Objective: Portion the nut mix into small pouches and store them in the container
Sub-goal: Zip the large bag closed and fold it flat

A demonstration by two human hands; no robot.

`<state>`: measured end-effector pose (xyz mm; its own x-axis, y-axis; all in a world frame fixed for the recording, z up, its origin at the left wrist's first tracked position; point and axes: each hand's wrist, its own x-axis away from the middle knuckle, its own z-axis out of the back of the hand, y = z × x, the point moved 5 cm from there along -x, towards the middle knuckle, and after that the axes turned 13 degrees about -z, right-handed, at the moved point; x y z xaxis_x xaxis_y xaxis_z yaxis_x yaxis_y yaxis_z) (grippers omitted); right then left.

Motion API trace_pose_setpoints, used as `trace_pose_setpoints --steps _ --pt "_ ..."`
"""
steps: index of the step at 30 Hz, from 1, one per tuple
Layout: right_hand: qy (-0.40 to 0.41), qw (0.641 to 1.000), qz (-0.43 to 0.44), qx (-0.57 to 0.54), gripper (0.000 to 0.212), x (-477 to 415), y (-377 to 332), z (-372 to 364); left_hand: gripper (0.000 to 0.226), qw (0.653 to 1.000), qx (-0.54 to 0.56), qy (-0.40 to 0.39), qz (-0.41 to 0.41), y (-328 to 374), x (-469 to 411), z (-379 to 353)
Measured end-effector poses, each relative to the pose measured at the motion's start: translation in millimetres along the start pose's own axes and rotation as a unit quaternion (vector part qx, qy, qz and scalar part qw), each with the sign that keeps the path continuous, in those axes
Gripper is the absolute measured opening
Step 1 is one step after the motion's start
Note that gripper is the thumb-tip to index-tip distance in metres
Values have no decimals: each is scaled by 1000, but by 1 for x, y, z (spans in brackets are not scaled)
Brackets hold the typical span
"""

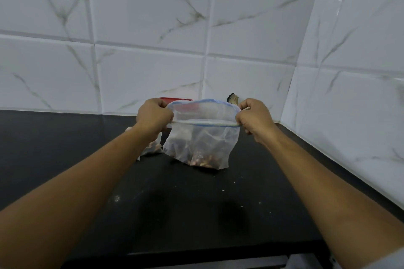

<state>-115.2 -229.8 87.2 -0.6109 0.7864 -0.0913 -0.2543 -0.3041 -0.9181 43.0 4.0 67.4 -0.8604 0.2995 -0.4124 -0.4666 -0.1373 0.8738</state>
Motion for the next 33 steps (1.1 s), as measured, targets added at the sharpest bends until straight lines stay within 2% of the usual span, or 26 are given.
trace_pose_setpoints --steps 3,7,9,10,13,16,19,22,26,28,31,33 --pt "-33 998 11 55 26 2 -3 -3 16 999 0 -35 20 -2 1 -1" --pt "-186 982 -31 -16 36 8 -4 -7 21 989 93 -92 65 1 6 -4" --pt "-236 970 -46 -23 35 12 -9 -7 26 984 129 -97 70 4 6 -6" --pt "-248 967 -53 -19 40 13 -12 -8 30 983 140 -98 68 7 6 -7" --pt "-241 967 -73 -27 50 9 -21 -12 41 980 164 -96 60 14 3 -11" --pt "-207 973 -84 -52 38 5 -27 -12 47 979 166 -105 53 24 -1 -14" --pt "-163 986 -32 -11 42 0 -34 -12 41 980 145 -129 35 33 -4 -20" --pt "-124 991 32 47 35 -3 -48 -9 33 983 124 -133 11 42 -12 -22" --pt "-146 987 47 49 32 -5 -60 -8 40 987 75 -140 -33 56 -19 -22" --pt "-184 982 31 29 34 -4 -63 -11 40 985 53 -152 -57 63 -20 -25" --pt "-260 966 -6 -5 27 -2 -67 -18 28 983 26 -152 -95 68 -24 -29" --pt "-277 961 -17 -20 15 -2 -69 -21 10 983 -56 -103 -139 68 -29 -25"
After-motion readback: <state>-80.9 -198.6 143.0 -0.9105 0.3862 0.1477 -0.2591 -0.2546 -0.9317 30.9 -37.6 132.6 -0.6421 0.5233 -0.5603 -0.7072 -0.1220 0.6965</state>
